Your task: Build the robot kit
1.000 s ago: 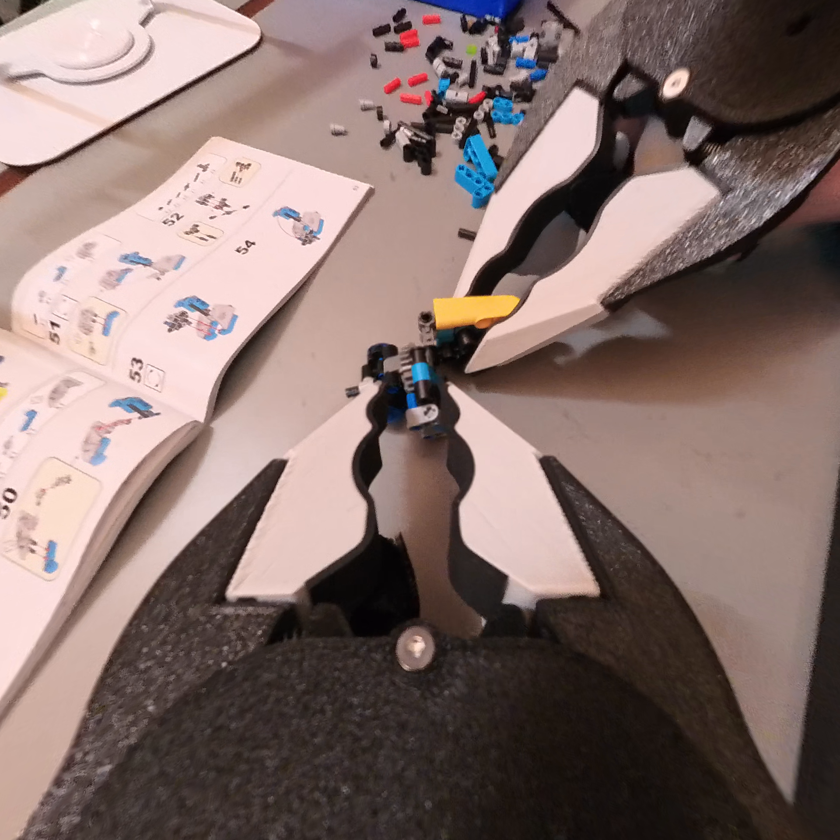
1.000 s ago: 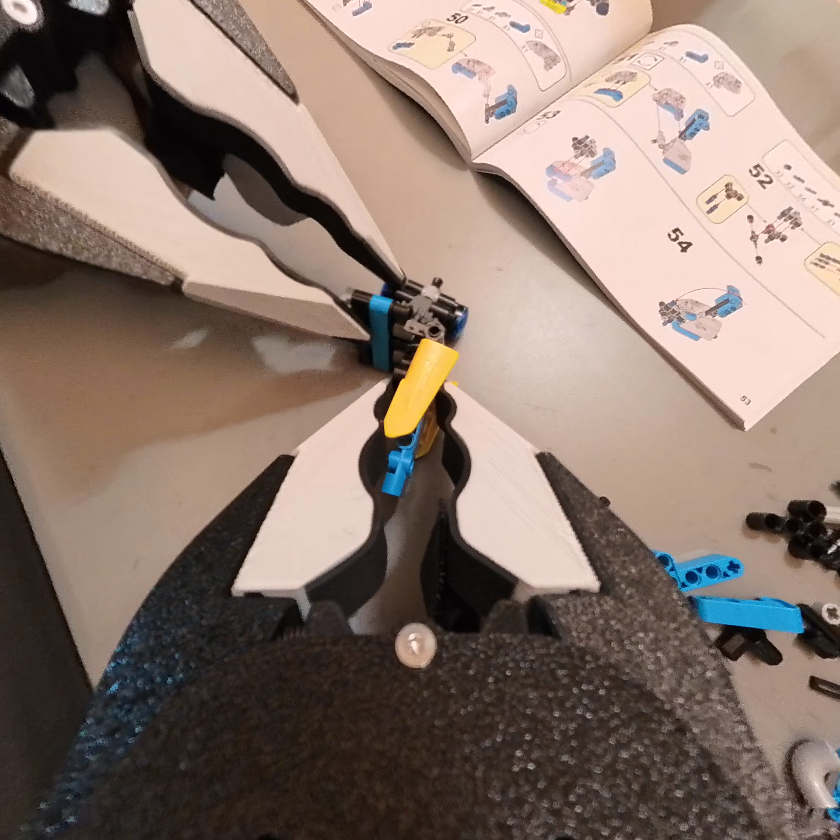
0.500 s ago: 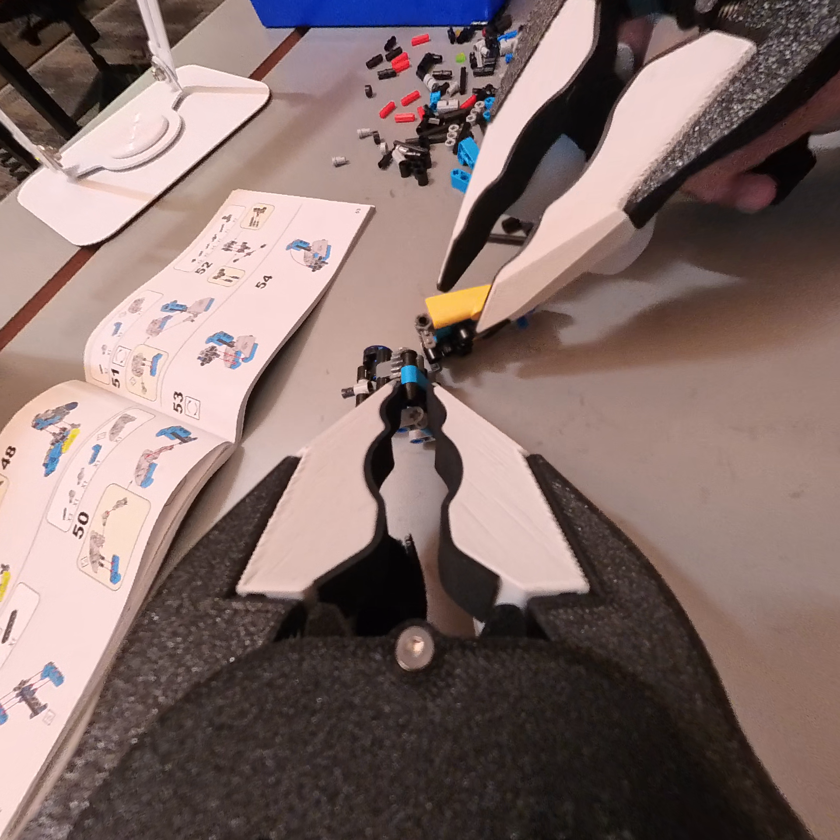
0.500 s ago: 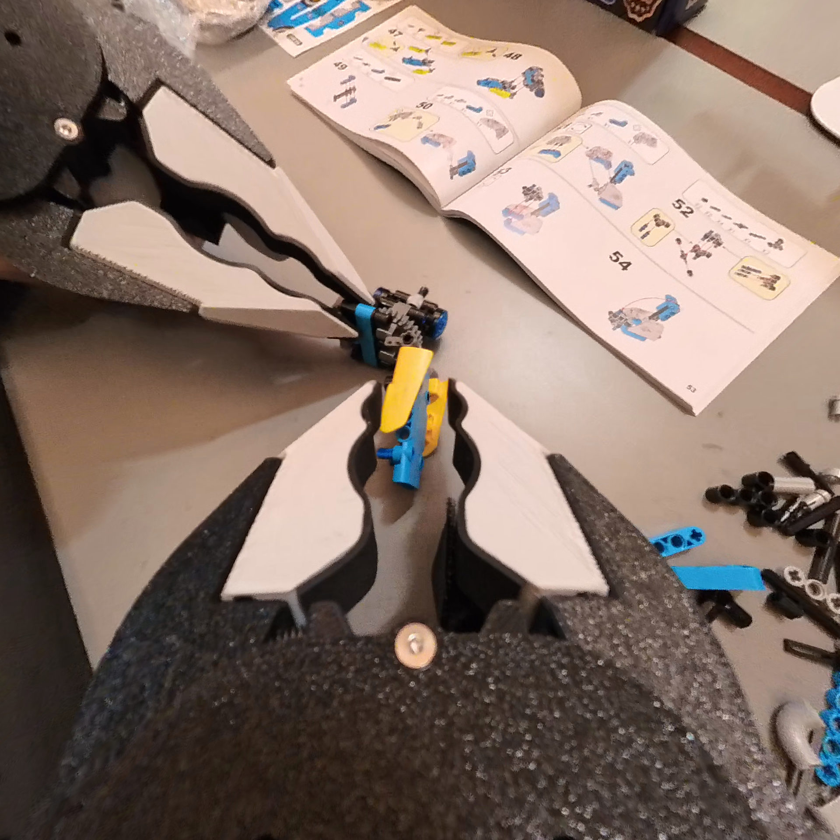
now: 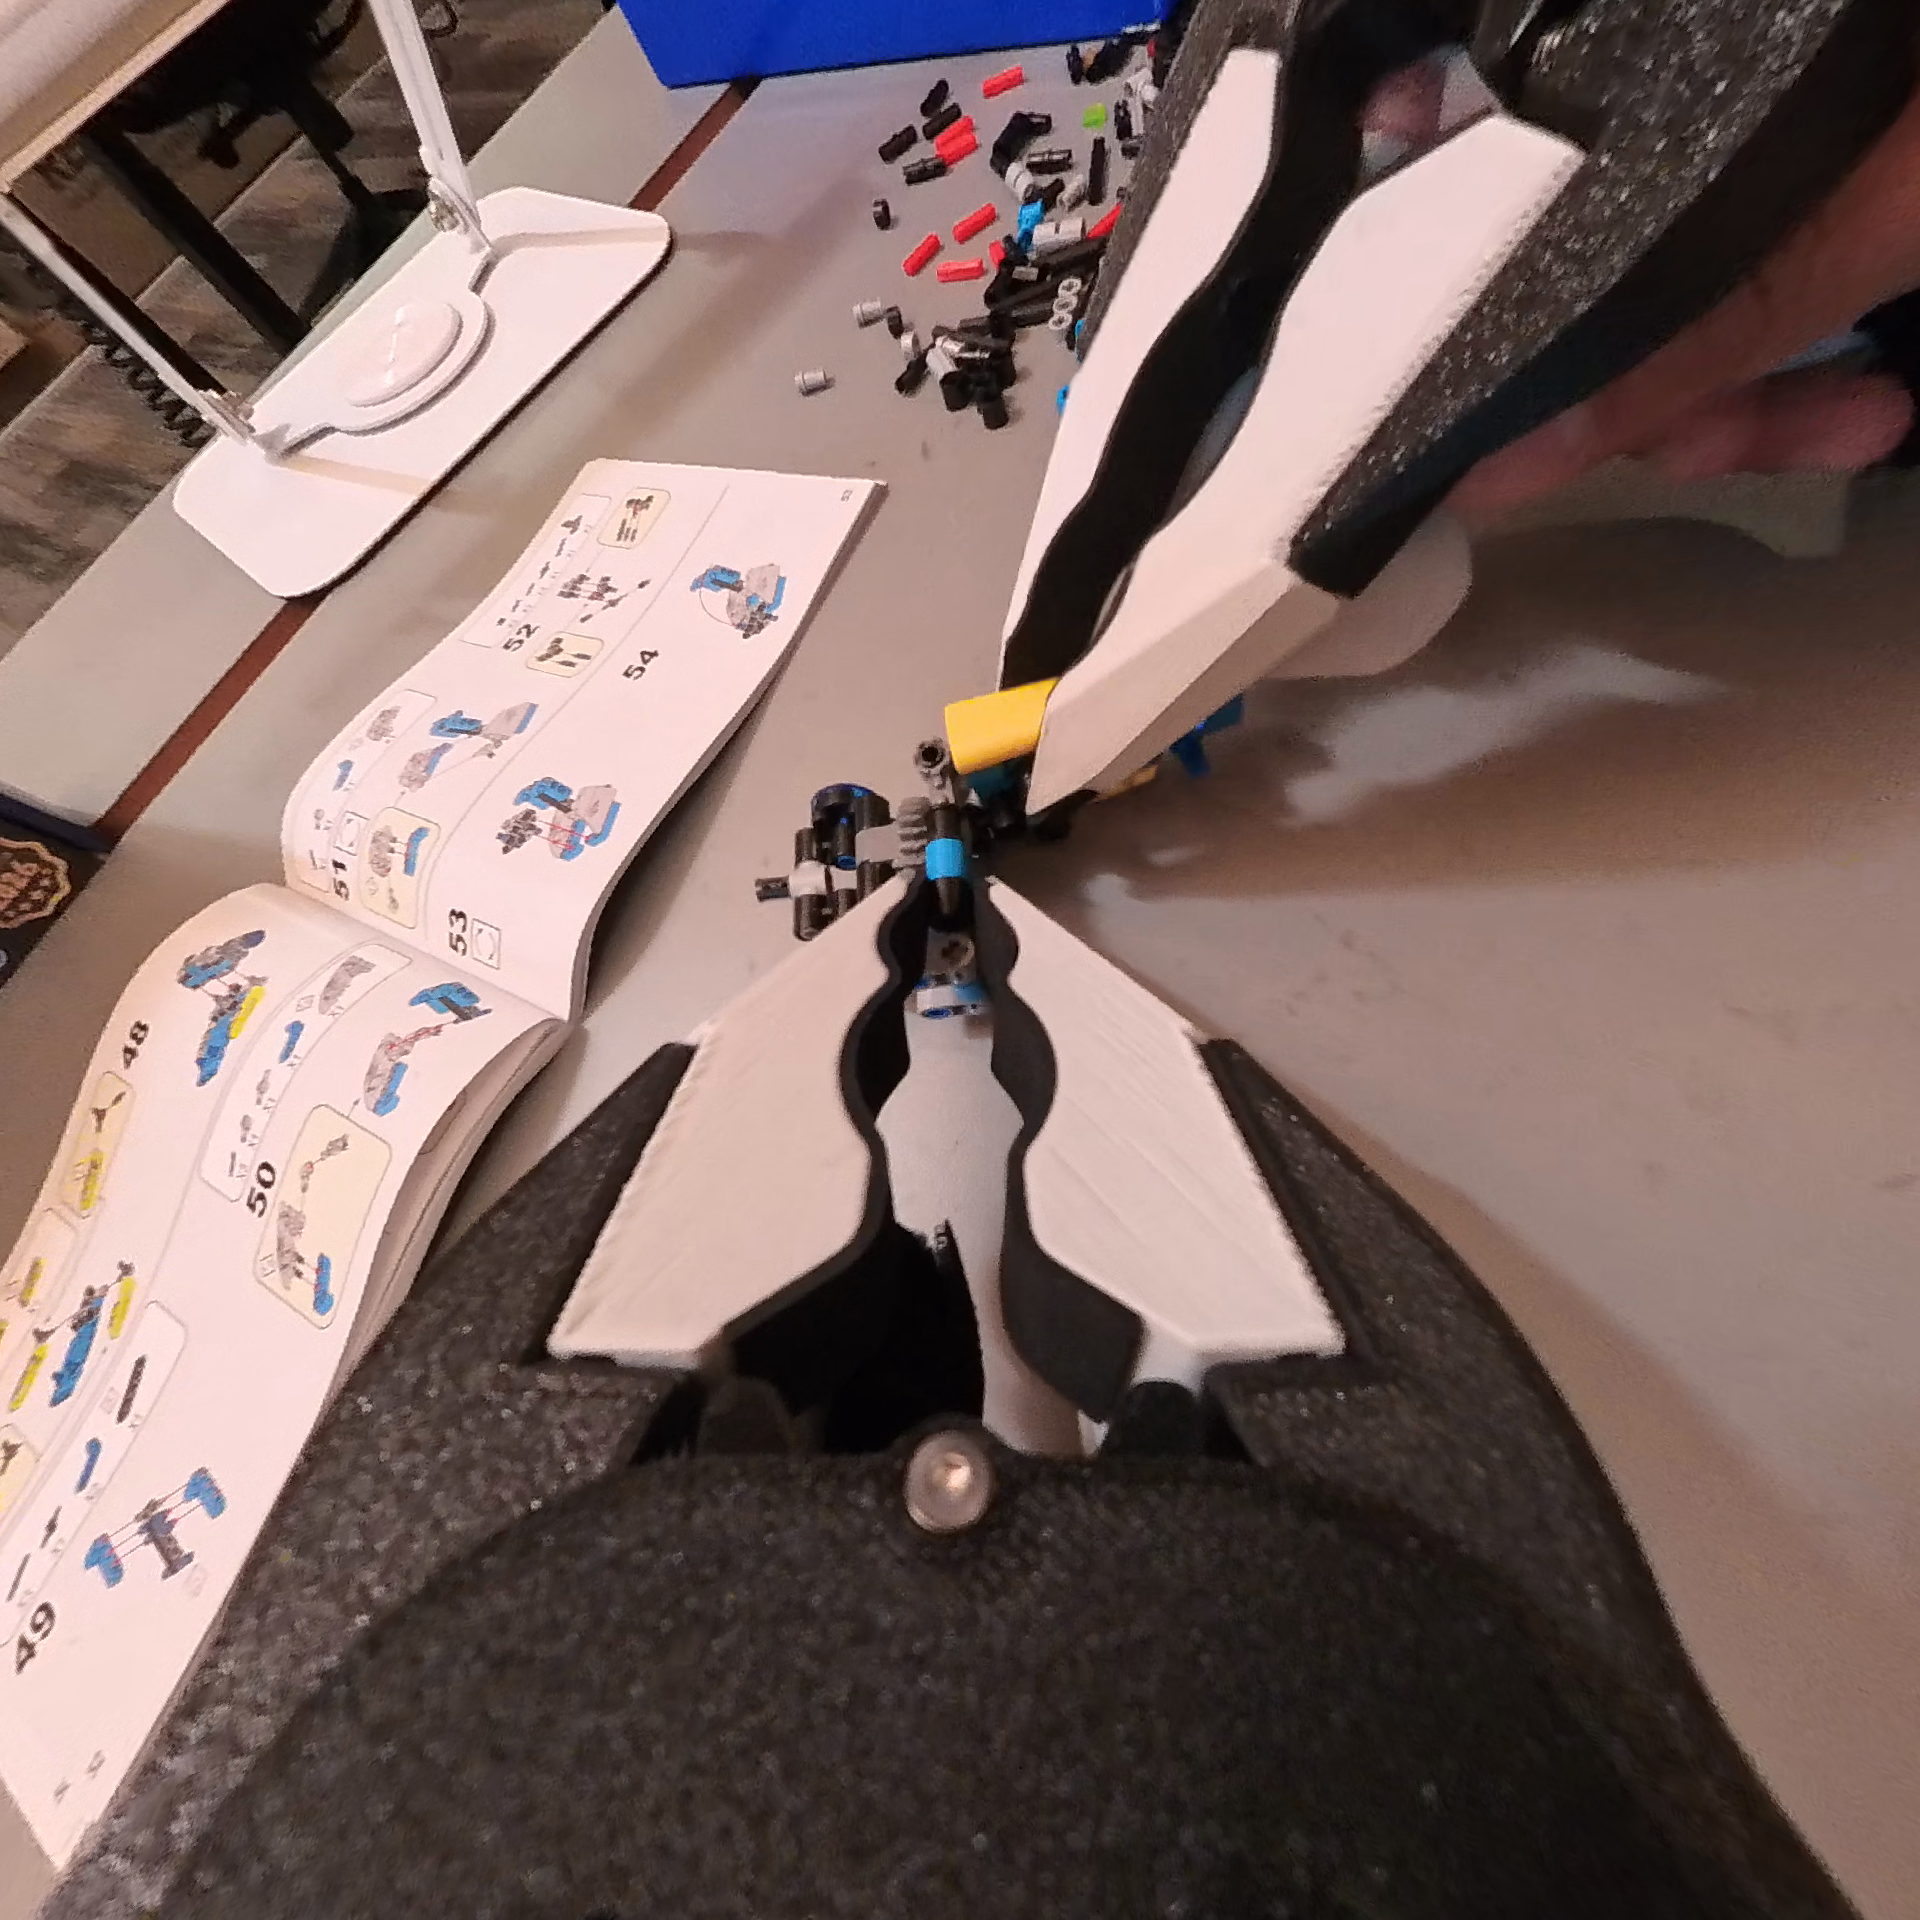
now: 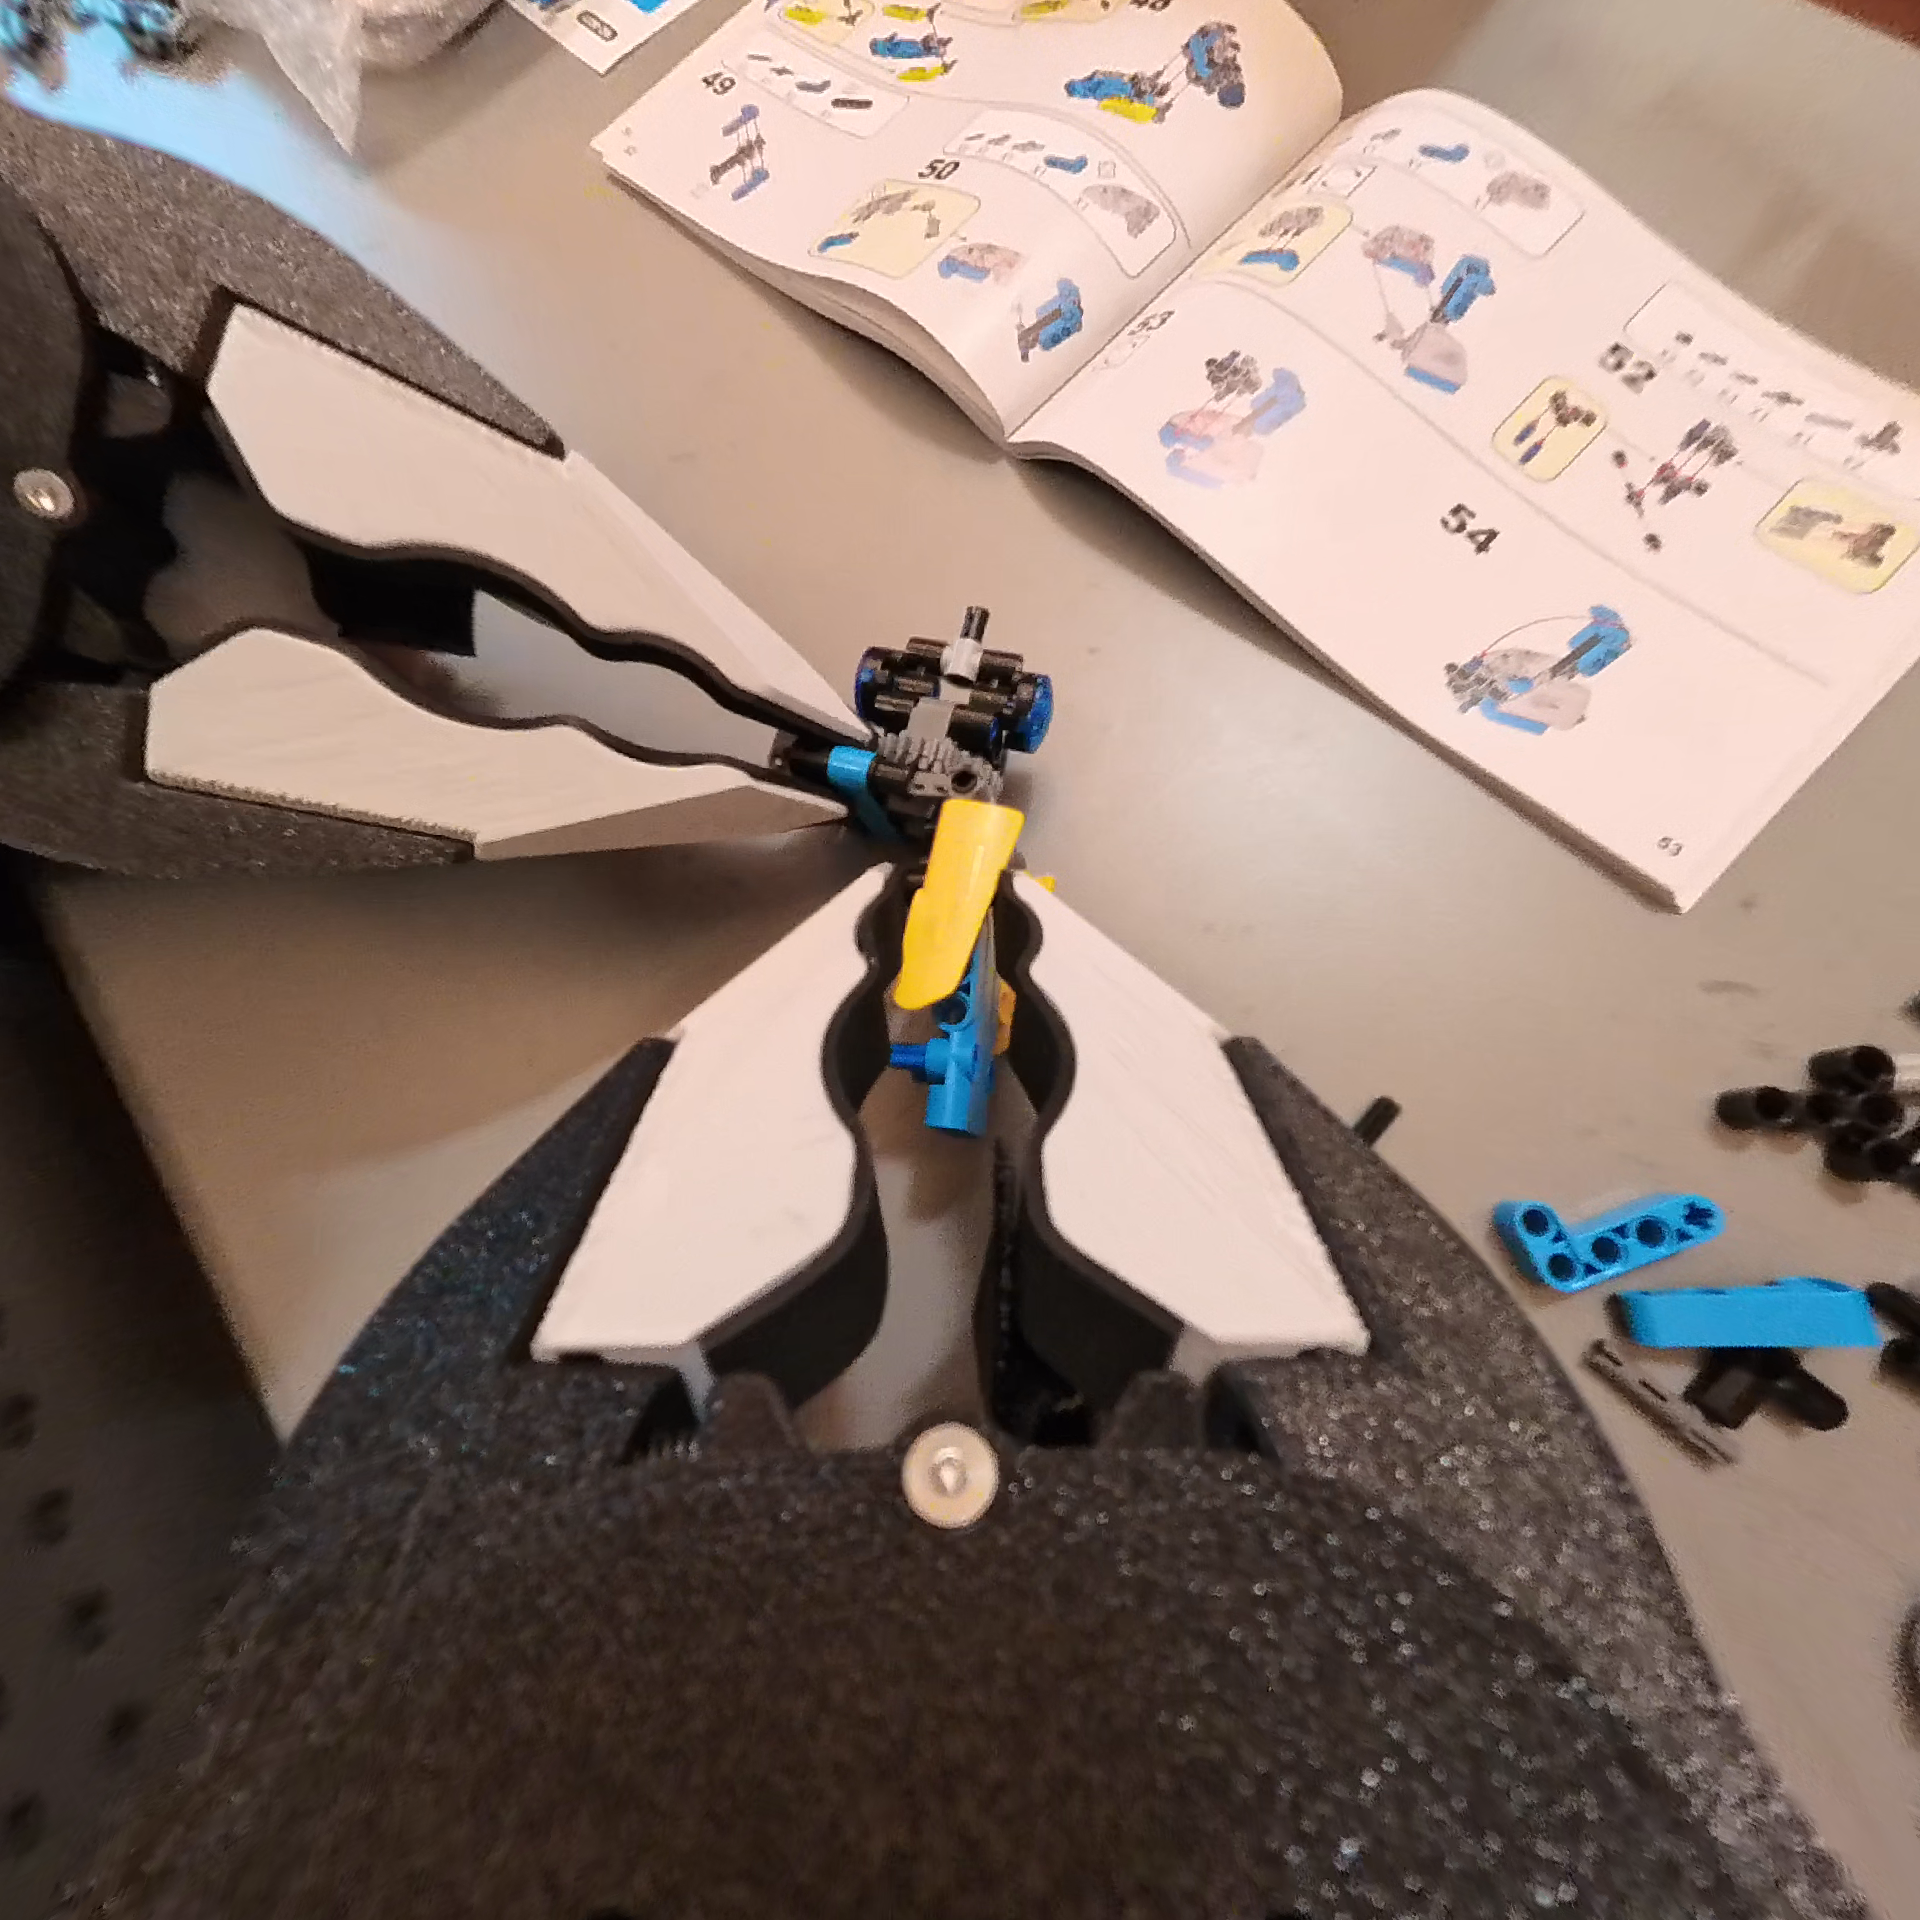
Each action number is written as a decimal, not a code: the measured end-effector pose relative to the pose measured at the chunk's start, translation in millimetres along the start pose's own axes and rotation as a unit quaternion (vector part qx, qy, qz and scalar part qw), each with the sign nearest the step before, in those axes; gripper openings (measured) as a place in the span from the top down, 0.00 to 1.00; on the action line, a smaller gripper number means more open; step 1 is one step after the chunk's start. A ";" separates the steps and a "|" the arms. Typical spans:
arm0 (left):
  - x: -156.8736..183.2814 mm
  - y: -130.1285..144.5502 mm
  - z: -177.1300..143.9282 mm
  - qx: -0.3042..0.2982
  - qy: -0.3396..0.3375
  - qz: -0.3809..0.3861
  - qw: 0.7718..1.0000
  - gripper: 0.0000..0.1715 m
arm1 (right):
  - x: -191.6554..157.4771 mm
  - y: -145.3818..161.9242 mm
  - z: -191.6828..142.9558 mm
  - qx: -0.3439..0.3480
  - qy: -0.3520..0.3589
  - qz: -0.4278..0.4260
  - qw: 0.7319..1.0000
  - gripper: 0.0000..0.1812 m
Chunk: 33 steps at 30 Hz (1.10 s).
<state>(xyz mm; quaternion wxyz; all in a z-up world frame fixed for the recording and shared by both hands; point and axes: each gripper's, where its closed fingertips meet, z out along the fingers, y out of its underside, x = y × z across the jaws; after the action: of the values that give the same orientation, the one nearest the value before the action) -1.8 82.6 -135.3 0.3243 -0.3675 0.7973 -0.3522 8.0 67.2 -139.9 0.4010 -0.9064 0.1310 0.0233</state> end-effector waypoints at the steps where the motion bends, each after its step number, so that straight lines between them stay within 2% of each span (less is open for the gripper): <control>1: 0.2 -0.3 0.2 0.000 -0.001 -0.005 1.000 0.96 | -0.4 0.3 -0.7 0.001 -0.011 0.015 1.000 0.91; 2: 0.3 -1.0 0.8 -0.002 -0.004 -0.013 1.000 0.96 | -0.2 0.8 -0.8 0.003 -0.016 0.022 1.000 0.91; 6: -0.5 -2.7 3.1 -0.008 -0.004 -0.038 0.999 0.97 | 3.5 0.8 -1.4 -0.002 0.030 -0.043 0.999 0.91; 9: -2.0 -2.7 3.2 -0.003 0.015 -0.083 0.996 0.97 | 2.8 0.8 0.7 0.003 0.020 -0.022 1.000 0.91; 12: -3.4 -2.5 3.3 -0.001 0.027 -0.111 0.993 0.97 | 3.4 -0.2 1.9 -0.001 0.034 -0.052 0.998 0.91; 16: -4.2 -2.3 3.4 0.005 0.054 -0.149 0.987 0.97 | 1.8 -0.6 3.4 -0.001 -0.016 -0.014 1.000 0.91; 20: -3.2 -3.0 4.1 0.005 0.057 -0.135 0.989 0.97 | 1.4 0.0 2.7 -0.002 -0.062 0.029 0.998 0.91; 23: -2.1 -3.0 3.5 0.009 0.075 -0.130 0.989 0.97 | -0.3 1.6 1.7 -0.006 -0.070 0.027 0.997 0.91; 25: -2.5 -3.4 3.7 0.013 0.089 -0.140 0.986 0.97 | -1.2 1.1 1.4 -0.004 -0.101 0.065 0.993 0.91; 28: -2.5 -3.3 4.1 0.013 0.087 -0.127 0.988 0.97 | -0.7 1.5 1.8 -0.004 -0.078 0.039 0.996 0.91; 33: -1.9 -3.9 6.3 0.009 0.058 -0.072 0.996 0.96 | 3.5 0.9 0.7 0.002 -0.076 0.055 0.996 0.91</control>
<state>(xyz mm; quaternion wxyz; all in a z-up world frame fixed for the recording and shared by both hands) 5.5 80.3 -135.1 0.2547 -0.4002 0.7831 -0.4020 11.2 66.4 -141.5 0.4097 -0.8925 0.1499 0.1145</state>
